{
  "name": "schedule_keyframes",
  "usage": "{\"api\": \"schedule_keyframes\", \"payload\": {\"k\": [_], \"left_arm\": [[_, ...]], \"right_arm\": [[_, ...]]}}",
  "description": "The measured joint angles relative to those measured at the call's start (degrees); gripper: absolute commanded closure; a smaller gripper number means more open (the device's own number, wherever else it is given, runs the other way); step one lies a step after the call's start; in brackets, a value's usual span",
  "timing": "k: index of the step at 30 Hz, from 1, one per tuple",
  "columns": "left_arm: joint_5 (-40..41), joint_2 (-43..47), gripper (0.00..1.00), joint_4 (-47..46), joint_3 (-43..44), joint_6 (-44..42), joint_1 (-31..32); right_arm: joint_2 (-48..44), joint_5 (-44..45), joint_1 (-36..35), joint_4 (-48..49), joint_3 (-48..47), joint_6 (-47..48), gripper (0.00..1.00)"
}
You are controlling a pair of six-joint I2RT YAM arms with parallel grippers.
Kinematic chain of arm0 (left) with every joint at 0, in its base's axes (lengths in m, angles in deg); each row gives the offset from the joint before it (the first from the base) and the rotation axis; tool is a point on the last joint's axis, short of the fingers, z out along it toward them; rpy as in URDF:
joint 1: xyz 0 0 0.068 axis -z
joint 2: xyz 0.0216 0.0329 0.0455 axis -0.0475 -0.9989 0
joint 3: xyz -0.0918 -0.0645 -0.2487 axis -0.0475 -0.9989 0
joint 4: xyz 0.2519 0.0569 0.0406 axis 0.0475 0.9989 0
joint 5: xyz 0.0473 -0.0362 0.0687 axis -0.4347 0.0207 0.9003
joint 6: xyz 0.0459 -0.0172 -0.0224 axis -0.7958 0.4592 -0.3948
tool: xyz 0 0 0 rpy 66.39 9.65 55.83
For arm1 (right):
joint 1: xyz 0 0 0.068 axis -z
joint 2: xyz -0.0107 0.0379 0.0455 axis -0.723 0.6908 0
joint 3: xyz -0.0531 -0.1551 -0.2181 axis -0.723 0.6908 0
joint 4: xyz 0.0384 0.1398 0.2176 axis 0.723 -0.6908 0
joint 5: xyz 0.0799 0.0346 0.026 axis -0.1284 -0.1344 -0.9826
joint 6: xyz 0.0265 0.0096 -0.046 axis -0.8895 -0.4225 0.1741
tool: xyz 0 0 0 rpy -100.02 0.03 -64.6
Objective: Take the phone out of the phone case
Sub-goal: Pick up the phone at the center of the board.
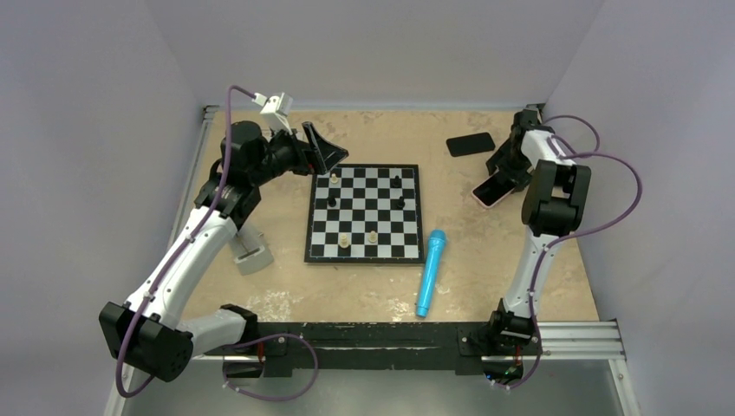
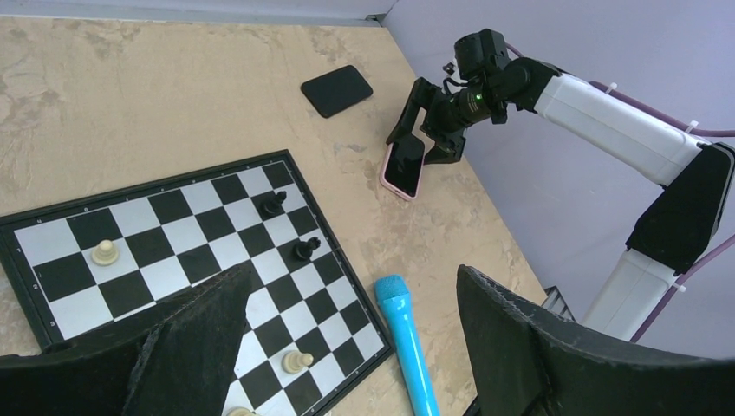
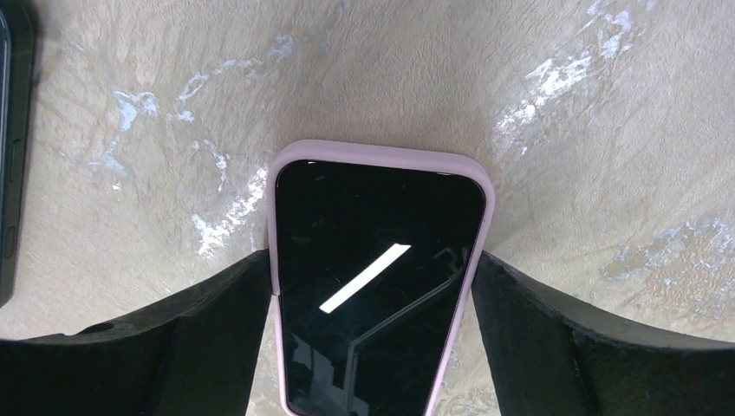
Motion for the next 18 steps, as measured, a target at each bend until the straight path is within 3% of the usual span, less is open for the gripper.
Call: {"api": "schedule_keyframes", "payload": {"k": [3,5,8,10,18], "left_arm": [[-0.07,-0.13,0.09,-0.02,0.0,0.02,-0.04],[-0.22,-0.33,0.09,-0.02,0.0,0.11,-0.07],[-0.57,-0.55,0.1,-0.02,0.0,0.24,-0.07],[-0.57,-0.57,0.09,-0.02,0.0,0.24,-0.07],[-0.76,-0.63,0.09,-0.04,0.0,0.26,-0.35]], "right_arm": [[0.0,-0.02,-0.02,-0.13,0.02,0.9,0.29],[-0.26,-0.26,0.0,0.5,0.59,1.68,0.43],[-2.91,-1.31,0.17,4.55,5.01,3.23,0.82],[-5.84,-2.19,0.37,8.76,9.66,3.85,1.0],[-18.75,-4.24,0.37,24.11,28.87,5.2,1.0]]}}
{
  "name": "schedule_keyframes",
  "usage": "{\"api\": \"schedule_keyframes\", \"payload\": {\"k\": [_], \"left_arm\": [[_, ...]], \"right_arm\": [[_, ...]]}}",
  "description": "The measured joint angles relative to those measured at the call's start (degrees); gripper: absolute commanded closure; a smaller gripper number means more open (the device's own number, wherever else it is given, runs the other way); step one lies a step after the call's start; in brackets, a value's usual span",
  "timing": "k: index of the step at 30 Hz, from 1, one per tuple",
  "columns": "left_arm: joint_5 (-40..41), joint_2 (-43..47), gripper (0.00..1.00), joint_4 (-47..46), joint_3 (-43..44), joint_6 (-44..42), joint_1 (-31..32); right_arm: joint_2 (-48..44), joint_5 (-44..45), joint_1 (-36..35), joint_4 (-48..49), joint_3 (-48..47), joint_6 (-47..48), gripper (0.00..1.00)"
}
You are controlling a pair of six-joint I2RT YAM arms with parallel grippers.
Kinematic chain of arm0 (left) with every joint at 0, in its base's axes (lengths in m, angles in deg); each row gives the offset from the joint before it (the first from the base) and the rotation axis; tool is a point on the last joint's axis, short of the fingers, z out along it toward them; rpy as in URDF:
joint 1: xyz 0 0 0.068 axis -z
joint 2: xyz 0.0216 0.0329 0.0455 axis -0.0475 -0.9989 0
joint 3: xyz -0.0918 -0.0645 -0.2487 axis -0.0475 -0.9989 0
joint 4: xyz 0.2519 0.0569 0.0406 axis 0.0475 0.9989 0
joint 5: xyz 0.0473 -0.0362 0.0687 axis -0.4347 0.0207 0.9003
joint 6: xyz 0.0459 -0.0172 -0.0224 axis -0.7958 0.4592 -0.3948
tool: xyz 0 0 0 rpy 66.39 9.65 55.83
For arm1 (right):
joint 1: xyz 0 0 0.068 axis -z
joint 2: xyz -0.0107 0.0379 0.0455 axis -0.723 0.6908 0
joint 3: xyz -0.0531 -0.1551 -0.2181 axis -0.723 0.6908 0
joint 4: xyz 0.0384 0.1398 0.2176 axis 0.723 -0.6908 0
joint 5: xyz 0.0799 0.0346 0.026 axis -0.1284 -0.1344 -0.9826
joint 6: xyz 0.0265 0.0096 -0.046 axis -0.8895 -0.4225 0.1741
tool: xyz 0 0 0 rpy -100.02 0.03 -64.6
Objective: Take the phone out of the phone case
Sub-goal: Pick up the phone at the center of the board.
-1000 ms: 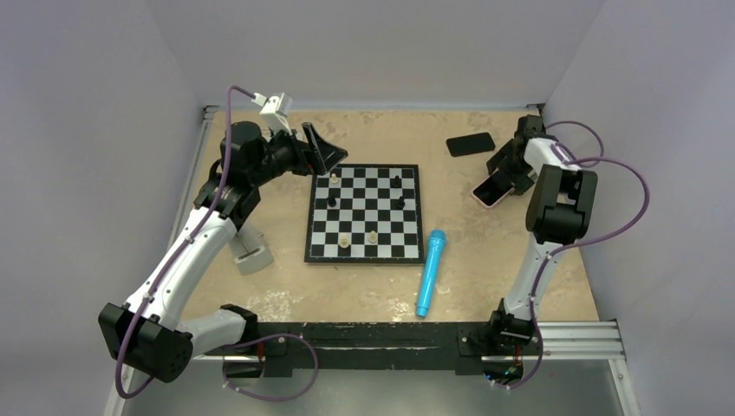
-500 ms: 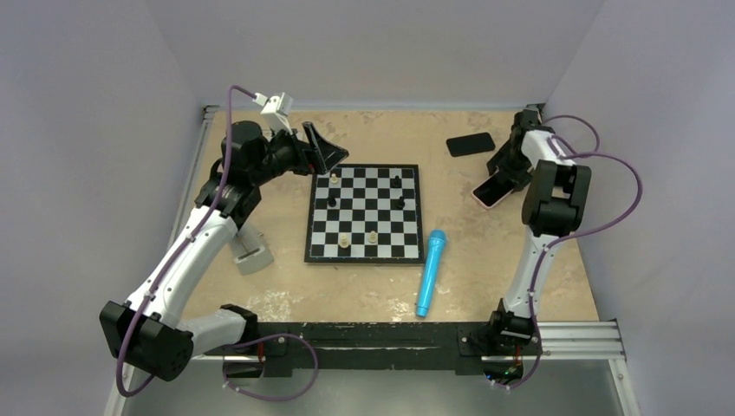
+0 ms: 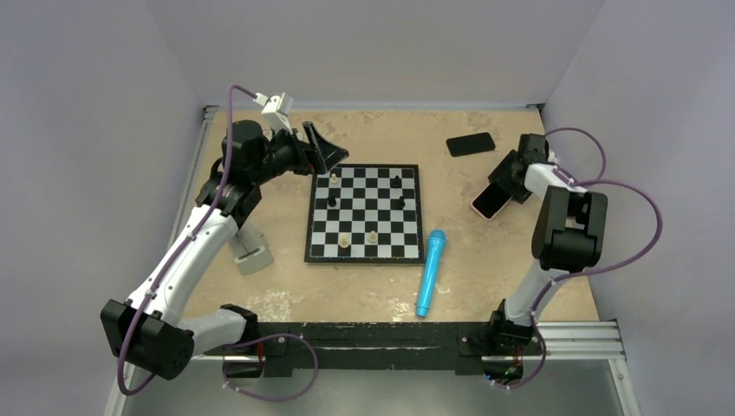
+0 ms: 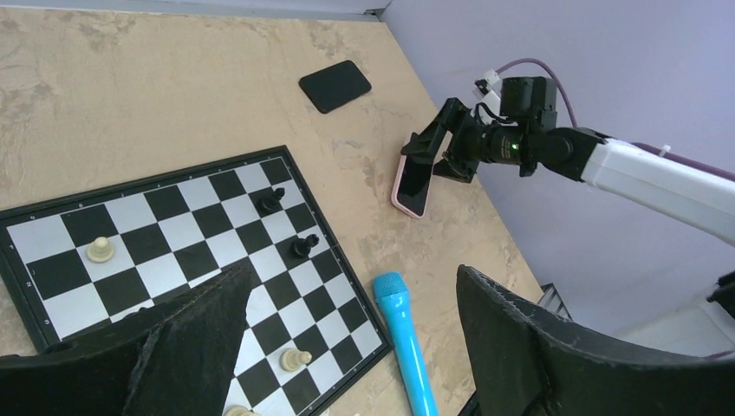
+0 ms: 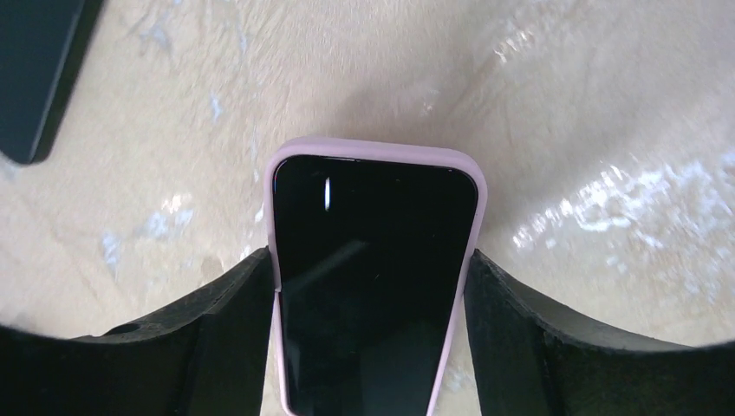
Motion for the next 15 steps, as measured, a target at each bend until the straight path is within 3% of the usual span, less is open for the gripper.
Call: {"api": "schedule_keyframes", "payload": {"k": [7,15], "left_arm": [[-0.66,-0.39,0.11,-0.42,0.0,0.33,-0.02],[-3.67,-2.69,0.13,-2.1,0.0,3.1,0.0]], "right_arm": [[-21.16,-0.9,-0.33,13.16,19.71,3.63,1.0],[-40.41,-0.15,-6.03,19.85,27.85,7.19,1.0]]}}
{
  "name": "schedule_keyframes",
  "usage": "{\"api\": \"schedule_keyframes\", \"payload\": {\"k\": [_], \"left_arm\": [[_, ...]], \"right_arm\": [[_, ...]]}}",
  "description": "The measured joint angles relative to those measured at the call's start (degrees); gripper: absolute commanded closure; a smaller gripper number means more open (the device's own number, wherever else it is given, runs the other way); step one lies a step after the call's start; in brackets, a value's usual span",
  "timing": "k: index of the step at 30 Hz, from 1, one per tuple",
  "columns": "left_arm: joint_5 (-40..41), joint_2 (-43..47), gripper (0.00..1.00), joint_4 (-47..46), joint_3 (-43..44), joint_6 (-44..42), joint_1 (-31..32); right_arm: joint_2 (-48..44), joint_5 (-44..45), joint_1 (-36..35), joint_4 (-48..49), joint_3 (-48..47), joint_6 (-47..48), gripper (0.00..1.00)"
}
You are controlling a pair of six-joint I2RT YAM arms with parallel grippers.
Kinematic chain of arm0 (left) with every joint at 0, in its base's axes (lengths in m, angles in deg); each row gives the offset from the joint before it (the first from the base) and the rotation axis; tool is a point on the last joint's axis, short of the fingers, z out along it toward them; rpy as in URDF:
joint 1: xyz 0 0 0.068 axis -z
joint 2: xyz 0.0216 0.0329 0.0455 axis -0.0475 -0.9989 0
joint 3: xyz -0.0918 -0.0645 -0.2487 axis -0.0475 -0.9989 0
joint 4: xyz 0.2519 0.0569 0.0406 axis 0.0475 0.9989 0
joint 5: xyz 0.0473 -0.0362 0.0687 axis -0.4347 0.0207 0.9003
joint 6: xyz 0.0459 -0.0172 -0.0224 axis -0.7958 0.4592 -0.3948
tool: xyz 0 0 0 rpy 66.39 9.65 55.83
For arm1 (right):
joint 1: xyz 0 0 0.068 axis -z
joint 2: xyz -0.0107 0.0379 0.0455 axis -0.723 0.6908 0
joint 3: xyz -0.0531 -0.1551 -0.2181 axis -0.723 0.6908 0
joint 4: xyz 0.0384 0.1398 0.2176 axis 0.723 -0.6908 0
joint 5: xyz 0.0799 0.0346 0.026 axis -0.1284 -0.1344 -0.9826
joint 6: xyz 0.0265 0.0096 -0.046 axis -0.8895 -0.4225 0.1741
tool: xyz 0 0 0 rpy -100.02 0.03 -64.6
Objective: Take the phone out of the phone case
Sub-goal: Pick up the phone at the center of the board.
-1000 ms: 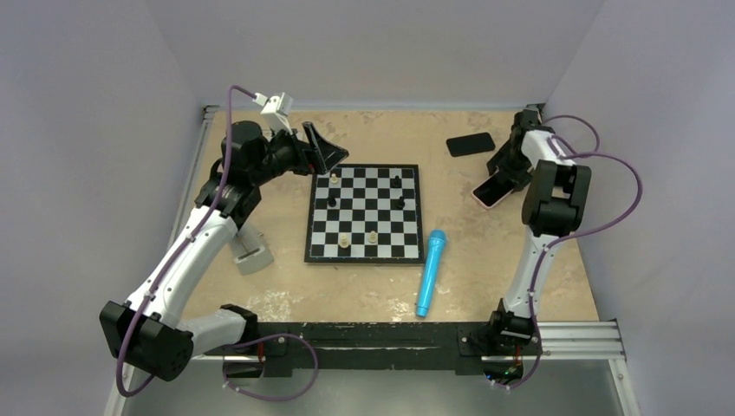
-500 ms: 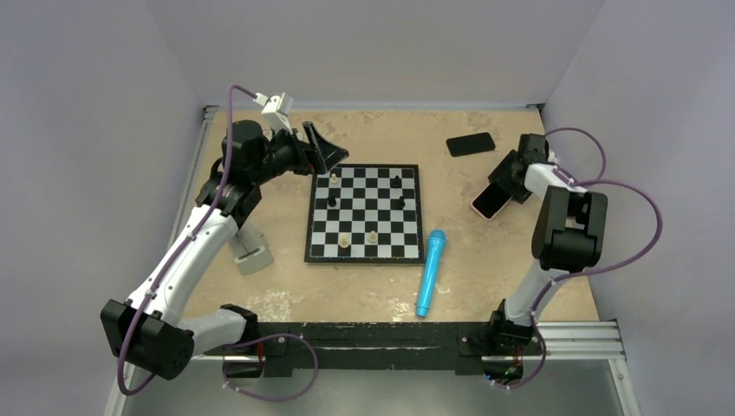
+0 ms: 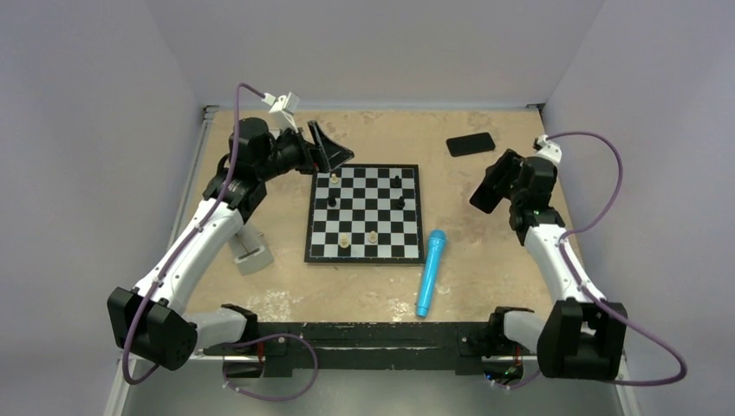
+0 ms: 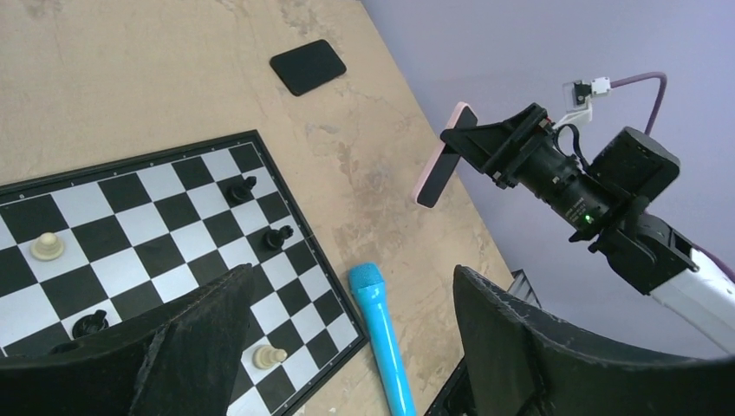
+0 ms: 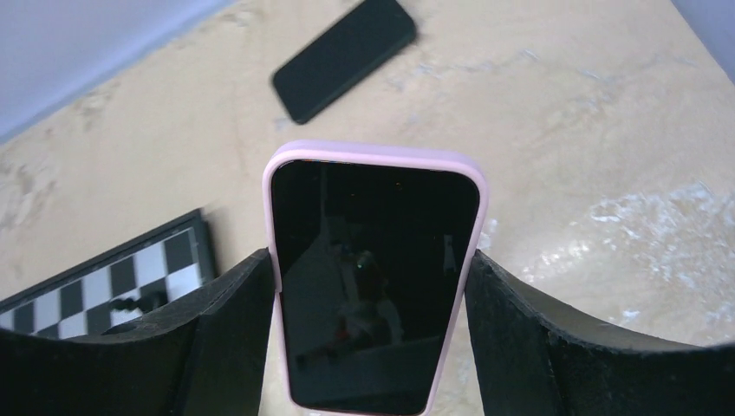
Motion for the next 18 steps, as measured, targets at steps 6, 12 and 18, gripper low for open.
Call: {"api": "schedule_keyframes", "payload": {"k": [6,12,18], "left_arm": [[-0.04,-0.48,0.16,-0.09,0.0,0.17,2.12],[-1.03,-0.48,0.21,-1.03,-0.04,0.15,4.48],[-3.8,-0.39,0.21,-5.16,-0.15,0.66,5.68]], "right_arm": [[-10.88,1.84,-9.79,-0.33,3.78,0.9,1.0],[-17.11,2.03,-19.1,-2.89,4.22,1.95,1.0],[-19.02,-2.23,-27.96,-3.52,4.22,2.36,1.0]]}}
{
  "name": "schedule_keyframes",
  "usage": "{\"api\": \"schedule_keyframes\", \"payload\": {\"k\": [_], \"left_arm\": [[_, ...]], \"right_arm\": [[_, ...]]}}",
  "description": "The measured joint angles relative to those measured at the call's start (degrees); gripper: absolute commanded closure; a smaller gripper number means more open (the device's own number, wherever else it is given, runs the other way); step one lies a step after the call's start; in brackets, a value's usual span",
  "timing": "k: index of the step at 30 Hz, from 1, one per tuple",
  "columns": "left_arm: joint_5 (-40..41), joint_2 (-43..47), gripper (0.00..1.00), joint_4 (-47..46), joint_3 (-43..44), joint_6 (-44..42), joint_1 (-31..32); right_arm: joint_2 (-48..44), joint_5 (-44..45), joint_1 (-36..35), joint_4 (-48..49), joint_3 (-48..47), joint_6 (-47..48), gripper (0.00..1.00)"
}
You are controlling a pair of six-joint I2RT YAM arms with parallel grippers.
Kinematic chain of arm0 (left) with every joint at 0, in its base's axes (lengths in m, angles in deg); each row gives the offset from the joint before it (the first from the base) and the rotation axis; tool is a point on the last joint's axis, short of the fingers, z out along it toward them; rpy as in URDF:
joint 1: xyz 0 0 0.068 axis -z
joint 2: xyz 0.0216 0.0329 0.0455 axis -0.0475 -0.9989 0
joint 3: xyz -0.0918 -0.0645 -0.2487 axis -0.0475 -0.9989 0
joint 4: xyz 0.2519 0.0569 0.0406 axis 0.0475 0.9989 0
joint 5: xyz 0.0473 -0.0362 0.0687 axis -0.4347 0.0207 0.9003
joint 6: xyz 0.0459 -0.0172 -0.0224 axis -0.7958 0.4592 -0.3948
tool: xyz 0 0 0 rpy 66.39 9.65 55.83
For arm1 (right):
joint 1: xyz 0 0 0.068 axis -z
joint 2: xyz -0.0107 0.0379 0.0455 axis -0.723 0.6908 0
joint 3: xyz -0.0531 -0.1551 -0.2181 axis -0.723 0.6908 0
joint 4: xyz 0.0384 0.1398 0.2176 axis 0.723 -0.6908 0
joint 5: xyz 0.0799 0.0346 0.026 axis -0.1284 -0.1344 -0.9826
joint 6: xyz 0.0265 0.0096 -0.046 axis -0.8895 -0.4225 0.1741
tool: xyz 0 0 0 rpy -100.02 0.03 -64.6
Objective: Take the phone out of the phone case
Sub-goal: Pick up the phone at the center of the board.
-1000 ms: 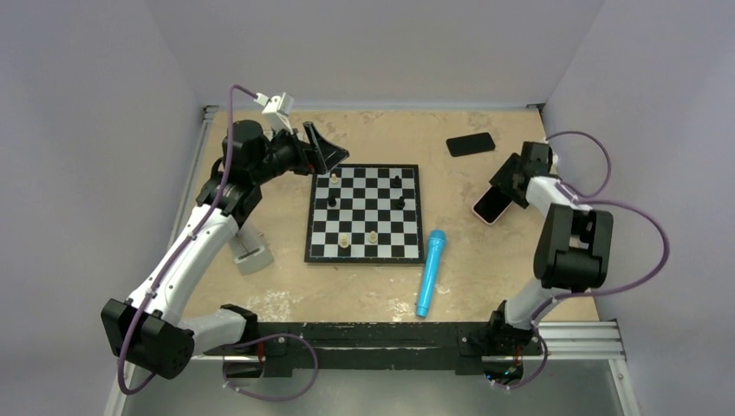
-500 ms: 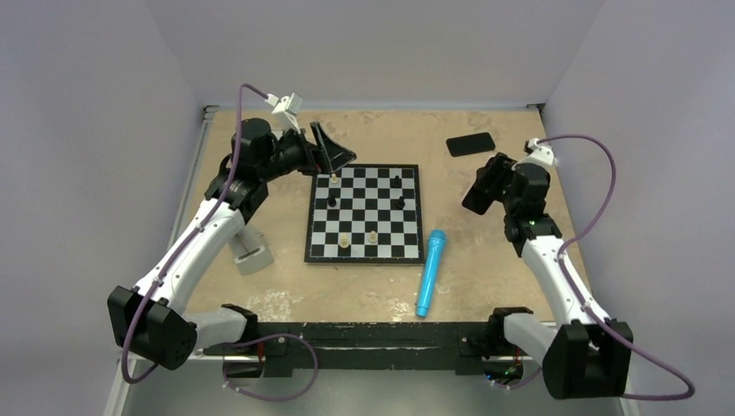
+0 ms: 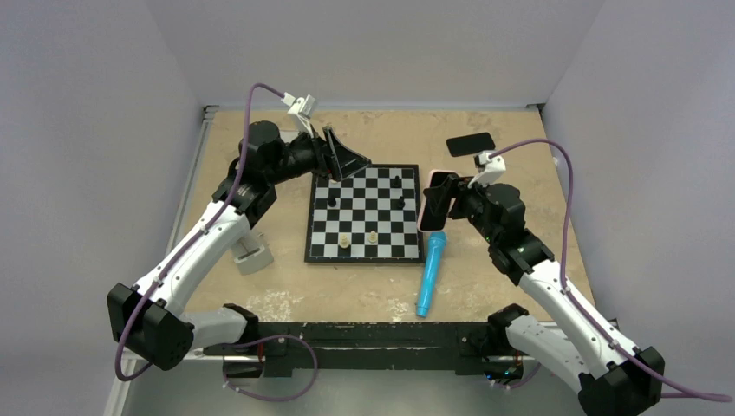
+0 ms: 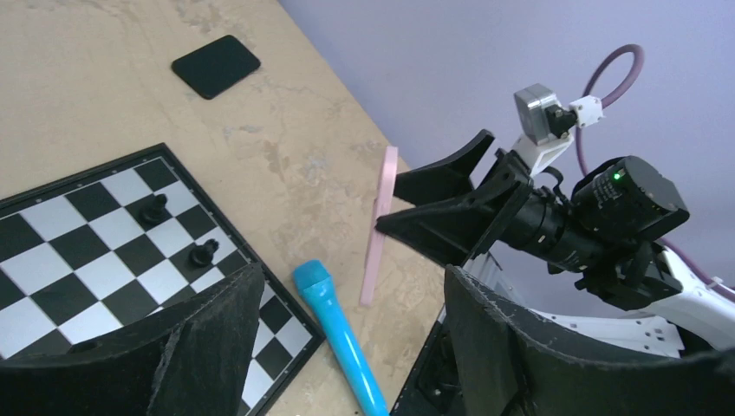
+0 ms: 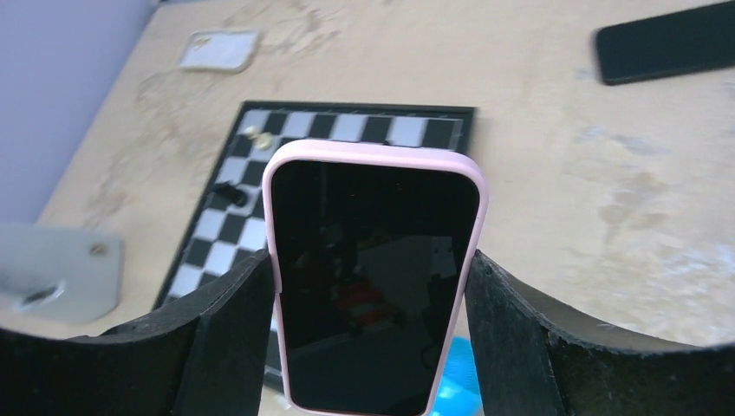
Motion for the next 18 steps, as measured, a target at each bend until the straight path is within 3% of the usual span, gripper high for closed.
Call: {"api": "schedule_keyframes", "payload": {"k": [9,18], "left_arm": [[-3.32,-0.79,0.35,-4.44,-0.5,3.56,1.4],[-0.33,-2.89,0.33,2.6,-0.44,1.95,4.15]], "right_arm": [[3.3,-5.44,-12.07,6.34,-1.62,-0.61,1.0],[10.64,-2.32,-19.3,7.82,-7.76,0.02,1.0]]}}
